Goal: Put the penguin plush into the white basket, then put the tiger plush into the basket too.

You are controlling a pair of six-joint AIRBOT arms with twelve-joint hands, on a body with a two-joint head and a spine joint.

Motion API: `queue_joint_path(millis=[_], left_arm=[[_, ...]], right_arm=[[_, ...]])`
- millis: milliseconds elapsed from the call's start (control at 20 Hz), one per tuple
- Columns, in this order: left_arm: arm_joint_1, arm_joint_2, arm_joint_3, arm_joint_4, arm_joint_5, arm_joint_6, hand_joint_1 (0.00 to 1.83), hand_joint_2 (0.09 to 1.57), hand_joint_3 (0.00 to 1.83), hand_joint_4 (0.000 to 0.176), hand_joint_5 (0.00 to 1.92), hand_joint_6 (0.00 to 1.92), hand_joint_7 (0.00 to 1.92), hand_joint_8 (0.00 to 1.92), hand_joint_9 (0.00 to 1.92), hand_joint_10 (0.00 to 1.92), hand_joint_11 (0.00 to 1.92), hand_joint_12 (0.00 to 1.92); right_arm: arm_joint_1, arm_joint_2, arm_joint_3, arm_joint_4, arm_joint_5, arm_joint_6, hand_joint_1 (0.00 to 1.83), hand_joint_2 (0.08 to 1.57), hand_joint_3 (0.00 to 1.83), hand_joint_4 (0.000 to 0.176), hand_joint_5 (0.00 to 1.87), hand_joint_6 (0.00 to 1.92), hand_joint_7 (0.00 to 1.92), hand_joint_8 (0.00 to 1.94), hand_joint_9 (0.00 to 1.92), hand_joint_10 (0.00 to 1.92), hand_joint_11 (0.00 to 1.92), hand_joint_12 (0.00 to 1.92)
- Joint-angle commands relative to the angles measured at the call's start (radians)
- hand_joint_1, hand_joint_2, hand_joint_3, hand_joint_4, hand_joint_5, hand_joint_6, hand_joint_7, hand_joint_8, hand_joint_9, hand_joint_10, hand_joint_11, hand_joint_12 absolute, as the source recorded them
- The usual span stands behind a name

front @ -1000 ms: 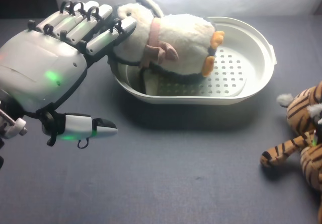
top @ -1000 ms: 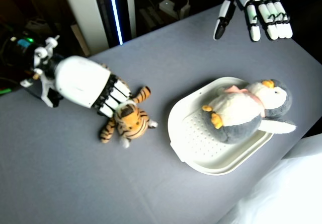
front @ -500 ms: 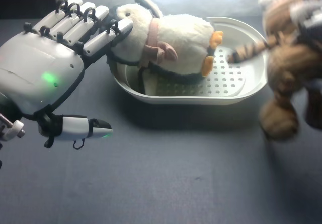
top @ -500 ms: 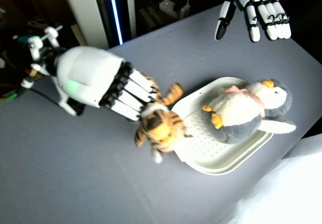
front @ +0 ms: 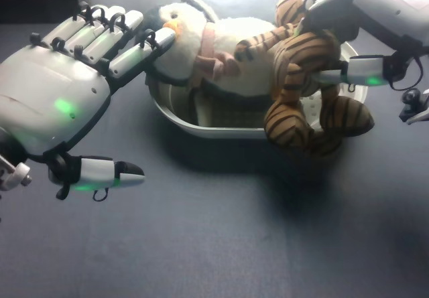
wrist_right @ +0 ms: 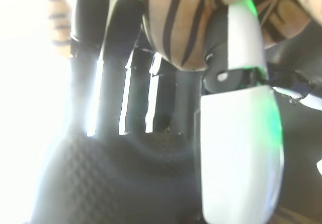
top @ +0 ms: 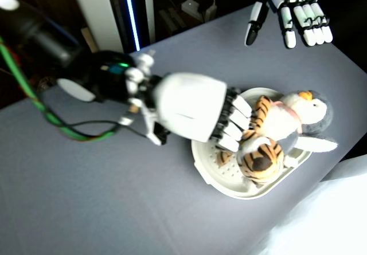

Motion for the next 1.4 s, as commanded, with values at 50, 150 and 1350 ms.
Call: queue_joint_path(millis=[50,150,1350], left_arm=[[-0.008,0.006,-0.005,0.04,-0.124,0.003,0.8,0.73,0.01,0.176,0.0,0.0,0.0,0.0,0.0,0.0,0.0,0.35],[0.0,0.006,-0.005,0.037,-0.127,-0.005,0.76,0.74,0.01,0.176,0.0,0.0,0.0,0.0,0.0,0.0,0.0,0.39],[0.173,0.042,0.006,0.044,-0.373,-0.371,0.91,0.68,0.0,0.175,0.0,0.0,0.0,0.0,0.0,0.0,0.0,0.0]], right_arm=[[0.014,0.002,0.004,0.006,0.109,0.009,1.25,1.0,0.0,0.0,0.78,0.5,0.71,0.53,0.64,0.56,0.39,1.23],[0.009,0.002,0.0,0.005,0.11,0.013,1.16,0.96,0.0,0.0,0.71,0.08,0.61,0.07,0.47,0.25,0.06,1.14],[-0.44,0.291,-0.287,0.206,0.896,0.128,0.69,1.27,0.0,0.0,0.52,0.0,0.68,0.01,0.75,0.05,0.15,1.3]])
